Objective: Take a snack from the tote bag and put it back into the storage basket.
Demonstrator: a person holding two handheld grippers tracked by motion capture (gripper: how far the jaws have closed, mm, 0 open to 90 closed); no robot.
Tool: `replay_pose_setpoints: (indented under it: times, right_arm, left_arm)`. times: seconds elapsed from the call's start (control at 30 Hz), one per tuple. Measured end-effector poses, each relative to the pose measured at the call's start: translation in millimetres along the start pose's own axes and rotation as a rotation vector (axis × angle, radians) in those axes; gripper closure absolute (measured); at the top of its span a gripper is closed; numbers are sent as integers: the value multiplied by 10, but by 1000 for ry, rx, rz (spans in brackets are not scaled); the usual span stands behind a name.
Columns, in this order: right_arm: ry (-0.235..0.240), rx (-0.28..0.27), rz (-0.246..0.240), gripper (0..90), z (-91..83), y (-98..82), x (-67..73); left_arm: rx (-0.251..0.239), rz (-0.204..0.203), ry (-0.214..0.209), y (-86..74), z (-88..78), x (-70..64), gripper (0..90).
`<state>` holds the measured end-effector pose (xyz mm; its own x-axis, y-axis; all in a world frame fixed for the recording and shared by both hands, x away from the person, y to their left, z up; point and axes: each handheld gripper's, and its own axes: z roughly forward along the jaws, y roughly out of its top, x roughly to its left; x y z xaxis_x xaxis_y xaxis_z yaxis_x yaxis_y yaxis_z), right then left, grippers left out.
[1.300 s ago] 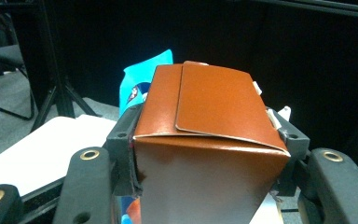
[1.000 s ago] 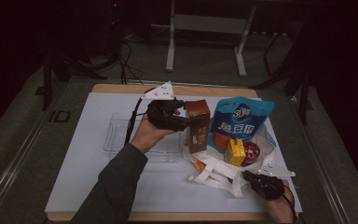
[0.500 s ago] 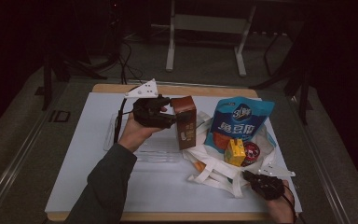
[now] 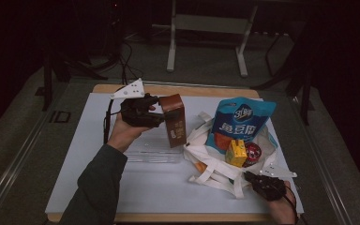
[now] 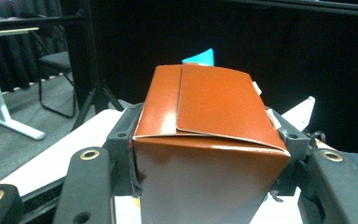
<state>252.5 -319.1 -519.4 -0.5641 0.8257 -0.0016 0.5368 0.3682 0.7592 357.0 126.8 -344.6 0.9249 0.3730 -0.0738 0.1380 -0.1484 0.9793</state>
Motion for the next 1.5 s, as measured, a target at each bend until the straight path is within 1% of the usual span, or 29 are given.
replay_pose_setpoints:
  times: [0.2,0.47,0.67,0.9,0.93,1.0,1.1,1.2,1.3,1.33,1.5]
  right_arm:
    - [1,1,2,859,0,0,2]
    - [1,2,3,859,0,-1,2]
    - [2,0,3,859,0,-2,-1]
    - [3,-1,5,859,1,-3,-2]
    - [4,-1,3,859,1,-3,-4]
    - [5,-1,4,859,1,-3,-5]
    - [6,-2,3,859,2,-5,-8]
    - [5,-1,6,859,1,-5,-7]
    - [4,-1,5,859,1,-4,-5]
    - [3,-1,5,859,1,-4,-3]
    - [4,-2,5,859,0,-5,-4]
  left_arm:
    - [8,-1,19,-54,-115,54,423]
    - [6,-5,38,-105,-264,118,423]
    - [42,5,62,-169,-354,154,422]
    - [57,-1,80,-248,-465,212,423]
    - [71,-6,103,-295,-510,246,423]
    - [77,-6,121,-331,-545,266,423]
    - [95,-11,128,-374,-585,292,423]
    - [112,-1,133,-392,-612,296,423]
    - [117,3,138,-399,-630,295,424]
    - [126,12,144,-404,-643,291,424]
    - [148,21,151,-422,-676,301,423]
